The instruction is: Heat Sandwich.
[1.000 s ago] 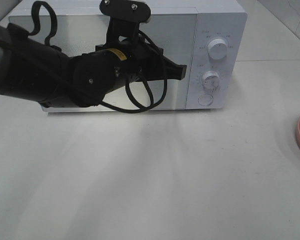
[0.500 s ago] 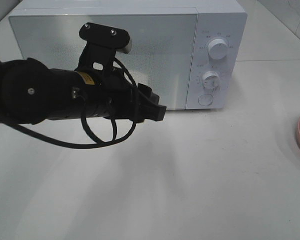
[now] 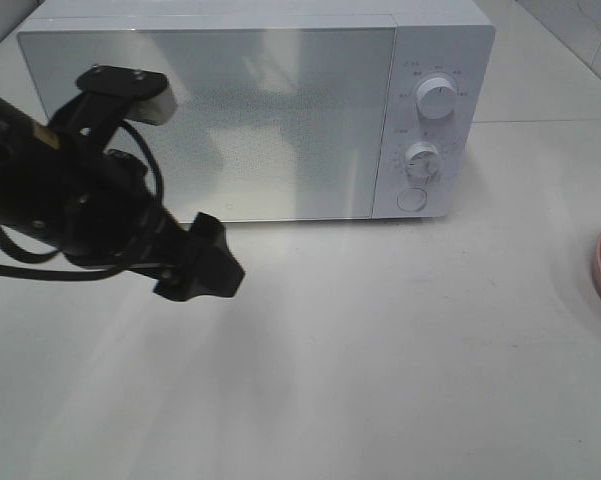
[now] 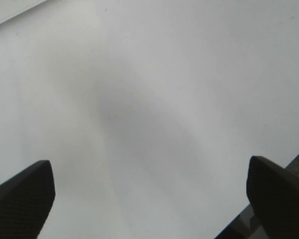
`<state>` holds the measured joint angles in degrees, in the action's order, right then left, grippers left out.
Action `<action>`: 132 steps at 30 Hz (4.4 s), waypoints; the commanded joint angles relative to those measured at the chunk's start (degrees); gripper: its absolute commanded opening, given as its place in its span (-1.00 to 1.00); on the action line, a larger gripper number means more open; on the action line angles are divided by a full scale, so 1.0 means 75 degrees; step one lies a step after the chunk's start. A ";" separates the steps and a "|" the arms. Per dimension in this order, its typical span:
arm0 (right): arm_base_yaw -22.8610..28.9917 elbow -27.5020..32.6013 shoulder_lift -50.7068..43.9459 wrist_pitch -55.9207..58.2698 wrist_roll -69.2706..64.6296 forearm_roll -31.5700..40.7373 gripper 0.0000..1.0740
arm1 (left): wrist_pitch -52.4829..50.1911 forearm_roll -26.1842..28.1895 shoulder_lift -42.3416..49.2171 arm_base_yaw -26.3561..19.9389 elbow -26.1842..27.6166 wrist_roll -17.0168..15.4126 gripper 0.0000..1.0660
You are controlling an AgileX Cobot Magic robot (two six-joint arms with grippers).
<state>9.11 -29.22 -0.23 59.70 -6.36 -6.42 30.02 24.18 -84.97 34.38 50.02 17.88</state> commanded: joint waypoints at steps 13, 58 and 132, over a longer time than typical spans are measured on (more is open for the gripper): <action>-0.0053 0.0023 -0.0206 -0.0023 0.0031 -0.0031 0.42 | 0.2063 -0.1299 0.2055 -0.2834 -0.0489 -0.1329 0.94; -0.0053 0.0023 -0.0206 -0.0023 0.0031 -0.0031 0.42 | 0.3850 -0.1765 0.8067 -0.3652 -0.2895 -0.1566 0.94; -0.0053 0.0023 -0.0206 -0.0023 0.0031 -0.0031 0.42 | 0.3843 -0.1833 1.1558 -0.4706 -0.2895 -0.1566 0.94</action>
<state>9.11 -29.22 -0.23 59.70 -6.36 -6.42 59.30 10.20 0.17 -0.80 28.42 6.02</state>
